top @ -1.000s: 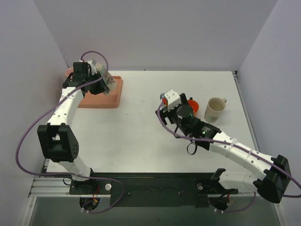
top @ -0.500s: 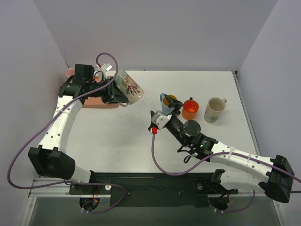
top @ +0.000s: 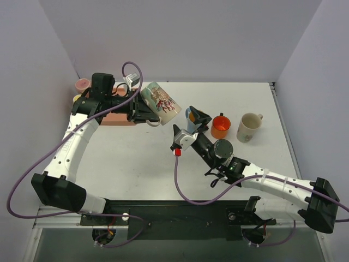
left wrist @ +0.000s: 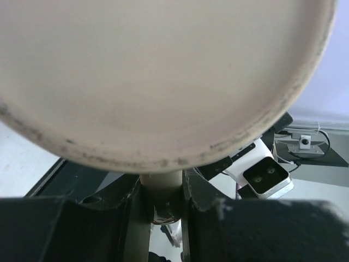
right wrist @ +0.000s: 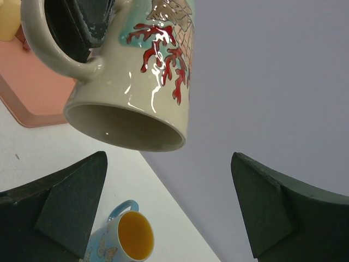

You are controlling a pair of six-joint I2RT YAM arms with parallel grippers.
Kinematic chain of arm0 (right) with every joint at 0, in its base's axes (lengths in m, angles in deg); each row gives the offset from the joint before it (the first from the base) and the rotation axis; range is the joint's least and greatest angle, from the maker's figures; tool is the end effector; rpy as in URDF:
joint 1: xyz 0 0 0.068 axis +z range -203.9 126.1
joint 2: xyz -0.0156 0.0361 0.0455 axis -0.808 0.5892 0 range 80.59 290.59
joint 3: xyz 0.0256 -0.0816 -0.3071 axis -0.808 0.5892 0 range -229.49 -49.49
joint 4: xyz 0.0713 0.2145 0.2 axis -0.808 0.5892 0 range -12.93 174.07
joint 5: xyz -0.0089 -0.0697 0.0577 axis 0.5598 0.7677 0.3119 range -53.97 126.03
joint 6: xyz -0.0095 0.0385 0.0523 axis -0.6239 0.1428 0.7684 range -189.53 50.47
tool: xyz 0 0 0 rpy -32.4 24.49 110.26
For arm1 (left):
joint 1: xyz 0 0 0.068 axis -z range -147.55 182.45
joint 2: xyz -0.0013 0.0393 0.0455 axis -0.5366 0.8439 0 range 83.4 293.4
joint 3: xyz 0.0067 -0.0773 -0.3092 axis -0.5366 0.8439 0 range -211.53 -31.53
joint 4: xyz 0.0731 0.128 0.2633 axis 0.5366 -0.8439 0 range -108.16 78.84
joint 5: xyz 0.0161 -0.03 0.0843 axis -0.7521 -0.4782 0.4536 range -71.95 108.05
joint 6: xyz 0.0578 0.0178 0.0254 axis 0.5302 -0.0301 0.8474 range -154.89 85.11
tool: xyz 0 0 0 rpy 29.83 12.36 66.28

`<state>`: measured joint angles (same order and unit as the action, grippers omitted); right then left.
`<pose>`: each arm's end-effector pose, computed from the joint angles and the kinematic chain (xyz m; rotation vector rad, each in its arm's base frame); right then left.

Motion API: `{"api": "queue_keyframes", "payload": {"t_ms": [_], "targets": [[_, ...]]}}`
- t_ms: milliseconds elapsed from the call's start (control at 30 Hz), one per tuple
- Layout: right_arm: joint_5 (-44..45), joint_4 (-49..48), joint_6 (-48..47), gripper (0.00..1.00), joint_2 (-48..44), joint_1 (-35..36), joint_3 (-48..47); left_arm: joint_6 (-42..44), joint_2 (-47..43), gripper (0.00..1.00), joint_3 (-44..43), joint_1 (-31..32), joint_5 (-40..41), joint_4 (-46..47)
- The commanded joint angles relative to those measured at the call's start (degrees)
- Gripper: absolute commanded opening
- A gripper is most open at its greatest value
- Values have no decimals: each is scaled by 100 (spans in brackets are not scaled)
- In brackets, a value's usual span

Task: Turn the mug right side up

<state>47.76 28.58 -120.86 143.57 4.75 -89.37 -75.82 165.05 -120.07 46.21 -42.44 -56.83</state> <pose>0.1542 0.2330 0.3865 -0.8150 0.7936 -0.0017 0.3105 -0.1224 0.4533 0.0835 2.3581 -1.6772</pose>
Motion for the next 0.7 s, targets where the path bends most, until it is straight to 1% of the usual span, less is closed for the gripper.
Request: {"api": "queue_keyframes", "payload": {"t_ms": [0,67,100,133,200,233,300,367,433,467,500,533,567,600,633,667], "targets": [[101,-810,-184,90,214,50,-81,-214,-351,0,-235,223,-675,814],[181,-1022,-254,90,328,59,-160,-336,-342,0,-130,294,-718,910],[181,-1040,-307,90,364,59,-204,-450,-360,0,19,329,-858,1163],[172,-1022,-333,89,416,50,-283,-721,-360,0,81,364,-938,1287],[190,-1048,-351,84,522,50,-371,-899,-351,0,187,452,-1114,1552],[207,-1144,-343,82,540,24,-380,-899,-360,0,187,496,-1140,1561],[207,-1320,-334,75,601,-20,-372,-873,-360,0,205,505,-1141,1552],[163,-1321,-299,63,584,-38,-371,-882,-351,0,257,505,-1167,1570],[120,-1172,-255,48,531,-47,-415,-917,-360,0,336,540,-1202,1631],[93,-1024,-246,34,488,-47,-433,-995,-360,0,363,549,-1211,1666],[93,-979,-211,28,478,-47,-459,-1040,-360,0,433,558,-1211,1797],[93,-874,-193,18,435,-47,-459,-1153,-360,0,468,558,-1211,1868],[110,-829,-167,13,417,-56,-459,-1224,-351,0,581,540,-1202,2051],[163,-724,-149,0,365,-47,-442,-1460,-351,0,661,540,-1185,2184],[198,-680,-53,0,329,-38,-398,-1706,-334,7,801,514,-1184,2420],[251,-566,-9,0,233,-47,-363,-1760,-308,15,881,479,-1158,2562]]}}
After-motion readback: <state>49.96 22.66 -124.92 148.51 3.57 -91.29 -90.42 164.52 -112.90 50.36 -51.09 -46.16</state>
